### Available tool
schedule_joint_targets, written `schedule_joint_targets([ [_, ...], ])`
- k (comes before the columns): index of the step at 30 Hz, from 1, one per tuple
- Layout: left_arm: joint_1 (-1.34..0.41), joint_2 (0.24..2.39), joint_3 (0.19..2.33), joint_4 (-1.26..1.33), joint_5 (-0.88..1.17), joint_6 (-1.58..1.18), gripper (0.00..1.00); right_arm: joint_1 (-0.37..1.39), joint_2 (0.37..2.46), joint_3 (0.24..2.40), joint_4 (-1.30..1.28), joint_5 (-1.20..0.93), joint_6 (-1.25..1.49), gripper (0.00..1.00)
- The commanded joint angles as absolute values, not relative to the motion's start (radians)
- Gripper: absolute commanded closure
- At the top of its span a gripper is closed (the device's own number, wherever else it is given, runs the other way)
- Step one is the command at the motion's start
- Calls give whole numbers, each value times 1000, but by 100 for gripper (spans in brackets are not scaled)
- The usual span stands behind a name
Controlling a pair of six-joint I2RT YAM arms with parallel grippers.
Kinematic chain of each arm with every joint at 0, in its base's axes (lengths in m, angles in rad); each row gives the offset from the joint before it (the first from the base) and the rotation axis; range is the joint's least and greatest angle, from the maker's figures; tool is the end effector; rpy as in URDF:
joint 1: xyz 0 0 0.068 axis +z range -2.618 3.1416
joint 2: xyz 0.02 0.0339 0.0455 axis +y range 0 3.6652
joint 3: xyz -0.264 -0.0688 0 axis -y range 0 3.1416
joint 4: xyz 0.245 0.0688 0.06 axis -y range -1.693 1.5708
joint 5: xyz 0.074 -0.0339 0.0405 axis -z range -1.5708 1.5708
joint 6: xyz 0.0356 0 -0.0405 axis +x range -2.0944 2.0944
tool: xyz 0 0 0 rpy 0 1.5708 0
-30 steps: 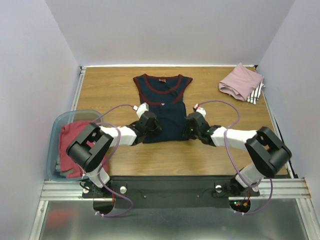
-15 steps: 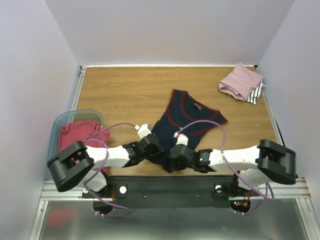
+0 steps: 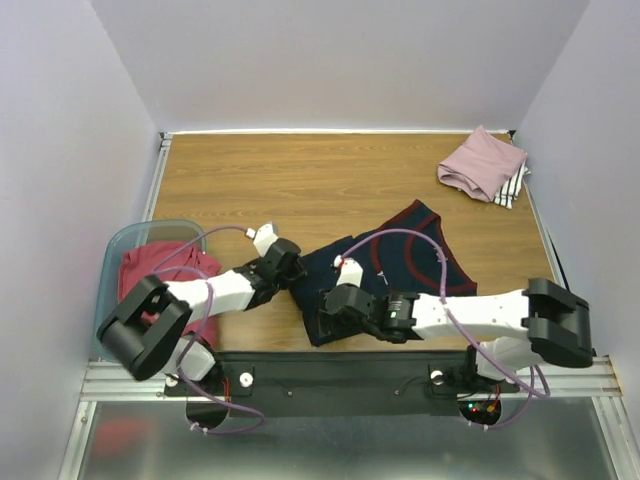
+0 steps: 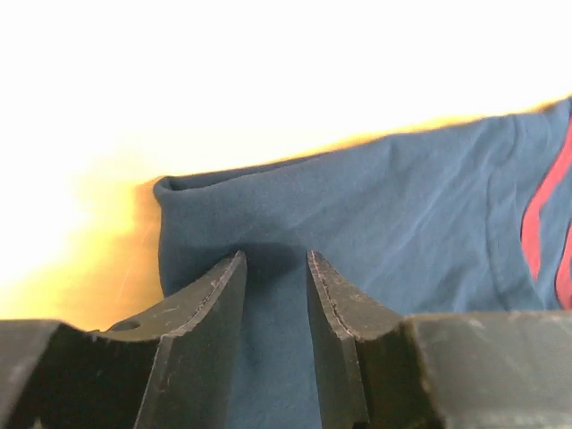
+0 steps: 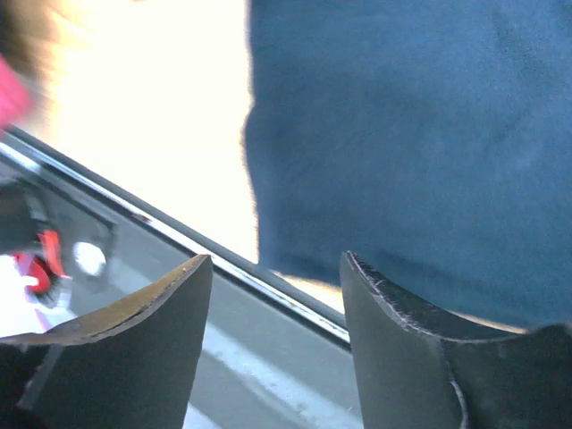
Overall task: Fold and stack the tank tops
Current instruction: Fold the tank top
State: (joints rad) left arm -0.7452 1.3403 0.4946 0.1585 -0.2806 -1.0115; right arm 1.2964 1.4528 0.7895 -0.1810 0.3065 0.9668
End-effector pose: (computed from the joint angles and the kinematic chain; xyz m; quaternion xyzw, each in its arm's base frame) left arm 0.1910 -0.1628 0.1583 -0.1781 0.8792 -0.2452 0.3676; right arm 0.0891 0.2768 0.1914 -0.0980 0.9202 0.2571 0.2785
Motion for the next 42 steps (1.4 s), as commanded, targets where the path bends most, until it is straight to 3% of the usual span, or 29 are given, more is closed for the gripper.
schedule_joint_targets([
  [1, -703, 1460, 580, 202, -229, -885, 56, 1282, 1345, 844, -264, 429, 937, 33],
  [6, -669, 1607, 670, 215, -203, -845, 57, 1181, 1286, 827, -324, 466, 891, 33],
  [9, -629, 1652, 713, 212, -198, -825, 58, 1033, 1287, 808, -325, 436, 836, 34],
  [15, -549, 1710, 810, 161, -207, -773, 58, 850, 1451, 888, -327, 462, 683, 39],
  [18, -500, 1726, 853, 137, -209, -741, 58, 830, 1560, 916, -327, 451, 654, 45],
  [23, -431, 1724, 911, 103, -193, -697, 58, 830, 1649, 917, -315, 339, 663, 64],
  [32, -380, 1706, 965, 68, -183, -684, 58, 951, 1736, 1023, -256, 216, 623, 68],
  [37, -377, 1703, 1005, 51, -179, -675, 58, 953, 1732, 1057, -252, 216, 584, 57],
  [38, -379, 1694, 1021, 43, -176, -669, 58, 951, 1694, 1048, -258, 238, 587, 48],
  [42, -390, 1634, 1029, 46, -158, -657, 56, 936, 1519, 983, -305, 352, 621, 27],
])
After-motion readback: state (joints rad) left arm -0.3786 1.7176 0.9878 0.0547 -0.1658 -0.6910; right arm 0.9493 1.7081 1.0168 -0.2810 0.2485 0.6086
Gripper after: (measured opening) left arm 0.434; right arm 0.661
